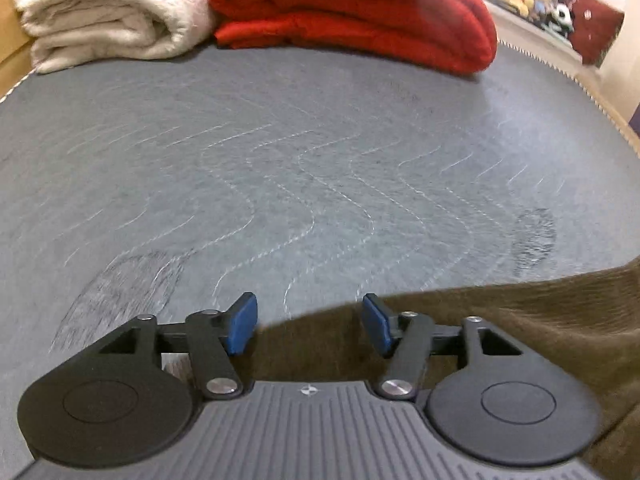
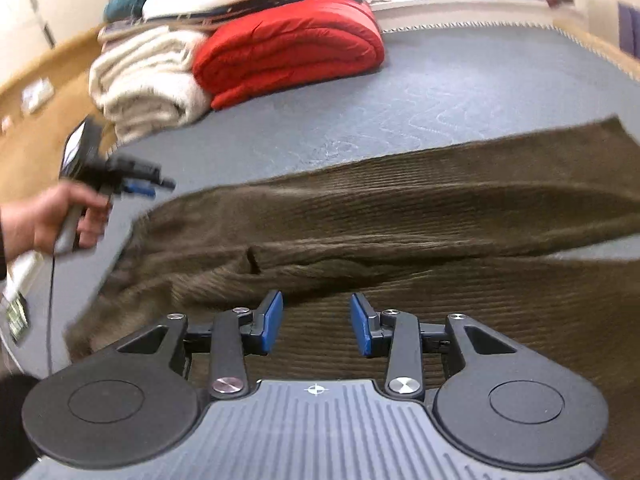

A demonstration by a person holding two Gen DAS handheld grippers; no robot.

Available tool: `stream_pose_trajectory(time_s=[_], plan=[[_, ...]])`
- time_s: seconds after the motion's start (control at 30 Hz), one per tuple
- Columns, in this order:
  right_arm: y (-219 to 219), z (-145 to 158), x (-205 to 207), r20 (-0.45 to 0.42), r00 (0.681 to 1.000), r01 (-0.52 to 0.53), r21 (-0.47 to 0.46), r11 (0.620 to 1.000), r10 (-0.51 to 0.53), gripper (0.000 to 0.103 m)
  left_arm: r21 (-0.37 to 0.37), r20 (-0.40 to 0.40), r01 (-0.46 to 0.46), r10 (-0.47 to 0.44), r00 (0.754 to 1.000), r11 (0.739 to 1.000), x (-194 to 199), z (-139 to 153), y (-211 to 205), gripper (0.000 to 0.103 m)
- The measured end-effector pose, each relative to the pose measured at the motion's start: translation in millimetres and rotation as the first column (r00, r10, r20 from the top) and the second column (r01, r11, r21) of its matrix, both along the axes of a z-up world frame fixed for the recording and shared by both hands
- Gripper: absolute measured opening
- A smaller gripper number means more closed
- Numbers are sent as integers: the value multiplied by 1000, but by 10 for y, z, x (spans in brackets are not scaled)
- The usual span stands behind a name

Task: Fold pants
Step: 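Grasp the grey striped waistband edge with the left gripper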

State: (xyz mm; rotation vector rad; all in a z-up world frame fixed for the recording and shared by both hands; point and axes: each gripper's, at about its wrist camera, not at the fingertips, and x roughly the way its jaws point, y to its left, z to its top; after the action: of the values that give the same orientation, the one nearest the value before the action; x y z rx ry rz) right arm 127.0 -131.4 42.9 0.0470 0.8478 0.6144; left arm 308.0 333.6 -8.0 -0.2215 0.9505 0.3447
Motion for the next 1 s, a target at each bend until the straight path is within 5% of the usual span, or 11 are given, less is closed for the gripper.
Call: stream_pose_trajectory(time_s=[0.1,0.17,0.23,0.33,0.37,0.5,0.77,0.87,1.0], plan=[[8,-32,-56,30,999,-28,-79,996,30,40,-55,-59,79,-82,995,995,212,-186,47,79],[-8,-68,-56,20,999,-31,-103,994,33,40,-113,-126,148,-162,979,983,296,-324,38,80],[-40,-121,-17,-18,1000,-19,-111,994,17,40,-84,-135,199,-209,969,976,313,-358,16,77],[-54,-269,54,-109,994,-12,-182,983,-8,41,-107,-144,178,-192,971,978,329,-315,82,24],[-25,-346,75,-144,990,-23,-238,971,-12,41,-113,-135,180,-195,971,977,309,-250,77,14],[31,-478,70,-161,987,-41,-354,934,-18,41,-22,-111,292,-293,950,956,95,72,-154,10],[2,-347,68,-133,984,79,-293,953,-123,41,88,104,367,-375,921,926,-1502,772,-923,3],[-10,-303,23,-121,975,153,-253,955,-188,41,46,135,342,-345,929,939,-2234,650,-1265,3],[-62,-389,-87,-101,963,223,-226,948,-250,41,103,87,336,-344,935,936,-2820,289,-1756,4]])
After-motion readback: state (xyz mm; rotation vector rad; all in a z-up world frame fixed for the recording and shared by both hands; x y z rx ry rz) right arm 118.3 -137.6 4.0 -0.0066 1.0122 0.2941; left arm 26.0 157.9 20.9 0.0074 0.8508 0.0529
